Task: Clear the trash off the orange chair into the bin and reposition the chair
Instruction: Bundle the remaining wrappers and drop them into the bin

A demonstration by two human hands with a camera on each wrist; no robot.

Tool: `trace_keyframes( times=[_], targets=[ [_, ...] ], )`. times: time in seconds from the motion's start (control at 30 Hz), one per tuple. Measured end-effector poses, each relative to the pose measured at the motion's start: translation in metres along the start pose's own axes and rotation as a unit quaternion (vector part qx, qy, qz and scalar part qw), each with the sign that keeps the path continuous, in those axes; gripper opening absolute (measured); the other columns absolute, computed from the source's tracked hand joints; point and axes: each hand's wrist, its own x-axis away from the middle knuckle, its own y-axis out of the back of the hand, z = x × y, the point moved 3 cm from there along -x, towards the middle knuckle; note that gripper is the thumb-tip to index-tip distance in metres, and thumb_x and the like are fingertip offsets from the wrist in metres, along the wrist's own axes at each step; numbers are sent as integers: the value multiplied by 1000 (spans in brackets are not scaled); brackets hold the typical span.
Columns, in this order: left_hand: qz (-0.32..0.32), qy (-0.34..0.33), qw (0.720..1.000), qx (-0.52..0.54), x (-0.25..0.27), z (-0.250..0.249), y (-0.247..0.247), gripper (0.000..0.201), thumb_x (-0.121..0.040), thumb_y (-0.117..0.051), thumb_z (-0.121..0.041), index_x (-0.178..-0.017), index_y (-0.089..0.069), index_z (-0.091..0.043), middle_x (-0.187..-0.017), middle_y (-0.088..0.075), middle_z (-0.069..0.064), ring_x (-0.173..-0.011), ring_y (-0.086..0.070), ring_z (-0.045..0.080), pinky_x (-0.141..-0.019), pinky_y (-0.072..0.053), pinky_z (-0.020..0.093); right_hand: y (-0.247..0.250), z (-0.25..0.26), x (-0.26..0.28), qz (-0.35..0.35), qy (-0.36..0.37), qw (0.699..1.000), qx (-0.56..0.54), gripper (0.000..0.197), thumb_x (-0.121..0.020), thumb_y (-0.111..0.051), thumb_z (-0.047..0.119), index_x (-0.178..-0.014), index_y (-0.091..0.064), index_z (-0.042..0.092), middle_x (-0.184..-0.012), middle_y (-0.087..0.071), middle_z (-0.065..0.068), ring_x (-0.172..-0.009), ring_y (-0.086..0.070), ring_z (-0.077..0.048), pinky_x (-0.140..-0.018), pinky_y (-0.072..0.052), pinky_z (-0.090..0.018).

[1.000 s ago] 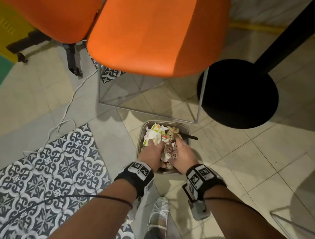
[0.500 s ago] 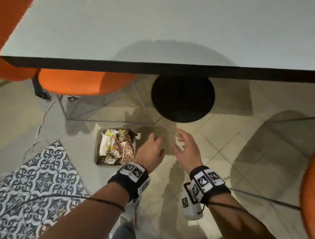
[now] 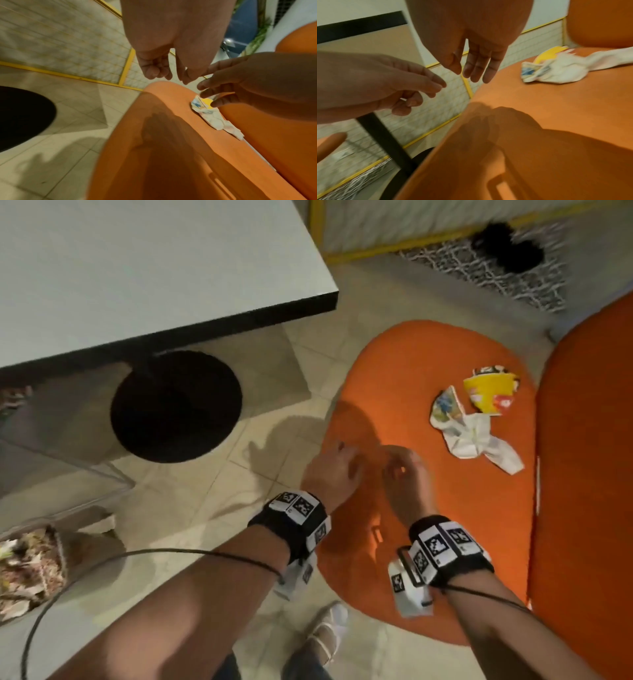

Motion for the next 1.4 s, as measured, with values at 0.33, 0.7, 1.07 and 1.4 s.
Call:
trace_keyframes(
  times=[0.33,0.7,1.07,1.4],
  targets=[
    [80,-96,988,-87,-93,-74,-57,42,-87,-60,-35,-125,-50,-23,-133,-42,6,-117,-48,22,-94,-45,32,98,-150,-55,-95,-297,941,135,76,-75,-70,50,-134,-43,12,-133,-44,-19,-122,-43,-36,-101,-40,-44],
    [186,-272,883,-335,-212,-118,-96,83,-80,-66,-46,-147,-20,-28,-158,-6,13,-146,-4,33,-116,-17,48,75,-172,-103,16,-416,893,171,86,-71,-59,70,-142,-32,31,-147,-28,-14,-134,-24,-39,-104,-32,-56],
    [197,-352,837,-369,-259,-129,-96,39,-89,-54,-21,-127,-45,-17,-130,-49,8,-121,-43,27,-94,-37,36,64,-167,-97,-7,-486,869,94,58,-79,-61,49,-131,-40,35,-134,-44,-6,-122,-41,-31,-95,-37,-45],
    [189,-204,960,-28,-297,-189,-87,61,-75,-75,-35,-125,-53,-10,-140,-38,9,-130,-41,28,-105,-41,47,65,-164,-69,-14,-472,881,22,57,-84,-55,51,-136,-36,36,-129,-49,-6,-116,-51,-30,-97,-37,-40]
  ],
)
